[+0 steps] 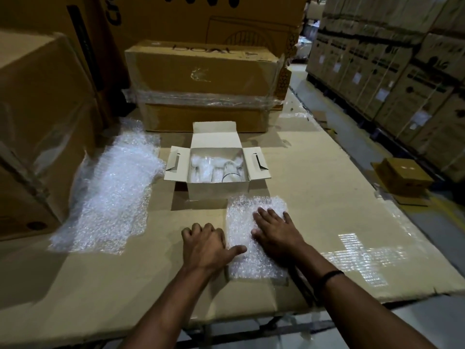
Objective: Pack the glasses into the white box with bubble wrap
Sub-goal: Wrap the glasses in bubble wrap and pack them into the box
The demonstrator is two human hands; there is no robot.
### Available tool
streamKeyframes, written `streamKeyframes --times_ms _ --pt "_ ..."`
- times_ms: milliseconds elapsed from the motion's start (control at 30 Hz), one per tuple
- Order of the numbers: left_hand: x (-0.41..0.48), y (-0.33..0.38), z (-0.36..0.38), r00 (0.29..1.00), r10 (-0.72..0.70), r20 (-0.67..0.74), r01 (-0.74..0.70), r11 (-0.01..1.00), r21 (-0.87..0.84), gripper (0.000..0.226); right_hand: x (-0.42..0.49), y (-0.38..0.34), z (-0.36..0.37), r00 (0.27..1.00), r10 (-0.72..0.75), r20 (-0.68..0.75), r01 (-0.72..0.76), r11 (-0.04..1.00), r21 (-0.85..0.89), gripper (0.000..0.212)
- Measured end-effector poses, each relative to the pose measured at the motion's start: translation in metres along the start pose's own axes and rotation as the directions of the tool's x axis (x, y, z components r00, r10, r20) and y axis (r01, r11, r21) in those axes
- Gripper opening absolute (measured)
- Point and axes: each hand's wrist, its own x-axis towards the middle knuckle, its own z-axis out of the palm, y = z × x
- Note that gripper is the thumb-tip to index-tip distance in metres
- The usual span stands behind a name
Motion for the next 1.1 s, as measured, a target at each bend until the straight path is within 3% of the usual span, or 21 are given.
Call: streamKeyframes --times_ms 133,233,333,400,467,567,633,700,767,833,933,1000,1100 --pt "-0.002 -0.004 -0.011 1.0 0.014 0.022 -0.008 0.975 -0.223 0.022 0.011 -0.012 -0.027 0.974 -0.076 -0.212 0.083 0.996 0.022 0.059" --pt "0.0 -0.021 -0.024 0.995 0.024 -0.094 -0.058 0.924 -0.377 0.002 0.027 -0.022 -0.042 0.908 -0.26 -0.329 0.264 0.964 -0.034 0.087" --pt "0.009 -0.042 -0.036 0.979 0.08 -0.187 -0.163 0.856 -0.49 0.02 0.043 -0.037 -0.055 0.855 -0.411 -0.316 0.372 0.911 -0.18 0.091" --pt "0.017 -0.056 -0.038 0.948 0.109 -0.298 -0.262 0.799 -0.541 0.024 0.052 -0.045 -0.062 0.818 -0.476 -0.324 0.405 0.876 -0.262 0.075" --pt "0.018 -0.065 -0.038 0.933 0.035 -0.358 -0.273 0.718 -0.641 0.041 0.058 -0.046 -0.067 0.807 -0.468 -0.36 0.386 0.879 -0.28 0.05" --pt "0.009 -0.075 -0.029 0.971 -0.135 -0.199 -0.108 0.494 -0.863 0.081 0.06 -0.039 -0.064 0.845 -0.313 -0.434 0.303 0.948 -0.095 0.02" --pt "0.007 -0.079 -0.018 0.979 -0.185 -0.088 -0.002 0.422 -0.907 0.066 0.058 -0.034 -0.059 0.896 -0.163 -0.413 0.204 0.977 0.058 0.018" --pt "0.01 -0.079 -0.011 0.967 -0.226 -0.117 0.004 0.471 -0.882 0.039 0.054 -0.028 -0.054 0.918 -0.101 -0.383 0.153 0.982 0.109 0.021" --pt "0.015 -0.08 -0.008 0.926 -0.211 -0.313 -0.13 0.599 -0.79 0.039 0.05 -0.021 -0.051 0.933 -0.1 -0.345 0.146 0.983 0.111 0.026" --pt "0.019 -0.078 -0.009 0.882 -0.104 -0.459 -0.255 0.714 -0.652 0.038 0.045 -0.014 -0.05 0.949 -0.127 -0.288 0.158 0.983 0.088 0.03" --pt "0.023 -0.086 0.003 0.891 0.009 -0.454 -0.252 0.843 -0.476 0.034 0.037 -0.008 -0.039 0.956 -0.216 -0.198 0.229 0.972 0.045 0.024" --pt "0.021 -0.093 0.011 0.897 -0.056 -0.437 -0.195 0.838 -0.509 0.037 0.032 -0.004 -0.026 0.948 -0.275 -0.161 0.286 0.957 0.049 0.02" --pt "0.014 -0.086 0.007 0.85 -0.138 -0.508 -0.242 0.754 -0.61 0.038 0.027 0.005 -0.014 0.944 -0.302 -0.136 0.301 0.953 -0.026 0.035"
